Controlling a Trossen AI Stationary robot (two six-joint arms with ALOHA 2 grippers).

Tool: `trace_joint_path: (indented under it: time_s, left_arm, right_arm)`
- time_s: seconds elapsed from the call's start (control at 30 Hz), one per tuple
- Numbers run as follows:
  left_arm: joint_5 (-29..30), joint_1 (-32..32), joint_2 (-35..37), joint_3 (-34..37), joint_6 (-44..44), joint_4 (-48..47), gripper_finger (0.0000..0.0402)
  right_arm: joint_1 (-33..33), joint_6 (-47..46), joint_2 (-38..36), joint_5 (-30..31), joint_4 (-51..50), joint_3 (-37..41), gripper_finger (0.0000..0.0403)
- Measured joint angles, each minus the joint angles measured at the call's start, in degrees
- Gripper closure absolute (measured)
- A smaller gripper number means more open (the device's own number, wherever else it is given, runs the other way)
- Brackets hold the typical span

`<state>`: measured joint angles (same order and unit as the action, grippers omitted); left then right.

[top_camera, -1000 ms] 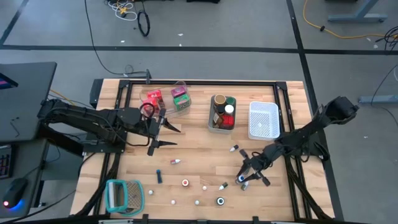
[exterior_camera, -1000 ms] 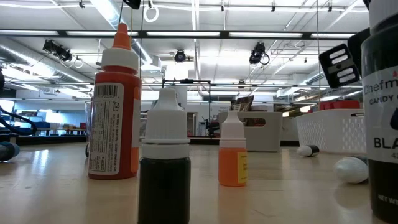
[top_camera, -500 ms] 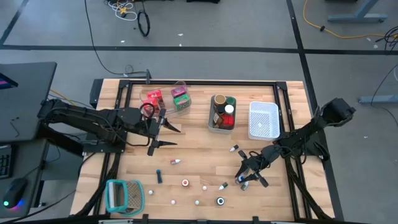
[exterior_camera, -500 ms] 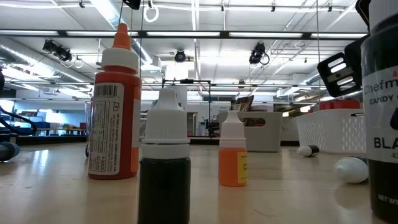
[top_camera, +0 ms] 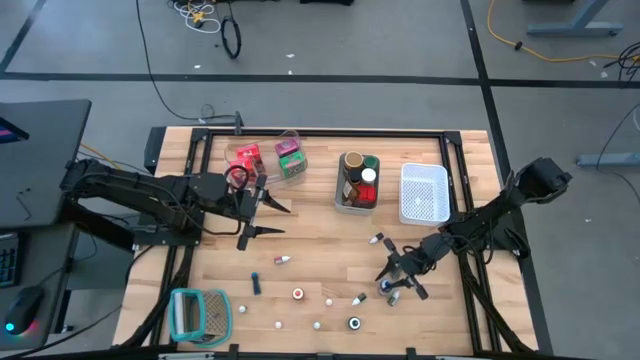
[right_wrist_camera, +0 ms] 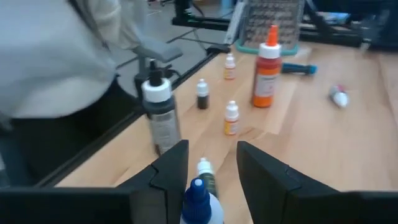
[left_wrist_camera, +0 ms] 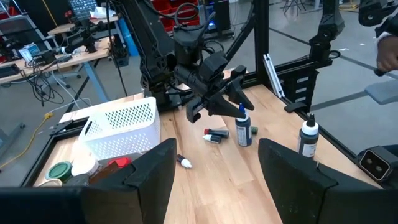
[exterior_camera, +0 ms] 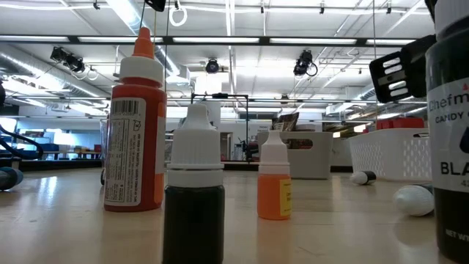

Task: Pick & Place Kitchen Items
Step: Put the large blue food coloring bottle into the white bin

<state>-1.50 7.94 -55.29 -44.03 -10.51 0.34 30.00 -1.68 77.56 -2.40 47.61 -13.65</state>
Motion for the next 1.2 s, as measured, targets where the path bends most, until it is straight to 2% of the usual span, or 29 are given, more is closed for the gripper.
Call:
trace_joint_path:
  time_s: [0.3,0.53,0.73,0.9,0.97,1.07,1.2]
  left_arm:
    - [1.51,0.0,0.0,0.0,0.23,0.7,0.0166]
    - [3.87,0.0,-0.04,0.0,-1.26,0.75,0.0166]
    - [3.87,0.0,-0.04,0.0,-2.15,0.7,0.0166]
    - [3.87,0.0,-0.04,0.0,-5.97,0.52,0.0166]
    - [3.87,0.0,-0.04,0.0,-7.68,0.42,0.0166]
    - [3.87,0.0,-0.04,0.0,-9.58,0.37,0.0166]
    - [3.86,0.0,-0.04,0.0,-11.56,0.39,0.0166]
  right_arm:
    - [0.59,-9.99,0.09,-1.33,-3.41,0.0,0.0256]
    - [1.01,-9.16,0.17,-1.54,-3.96,-0.07,0.026]
    - [0.98,-4.09,0.15,-1.36,-3.76,-0.09,0.0314]
    - [0.97,-2.59,0.17,1.75,-2.45,-0.14,0.0359]
    - [1.01,-1.77,0.2,3.87,-2.02,-0.09,0.0359]
    - [0.94,-1.85,0.28,11.22,-0.33,0.04,0.0359]
    - [0.94,-1.71,0.28,27.87,5.32,0.03,0.0356]
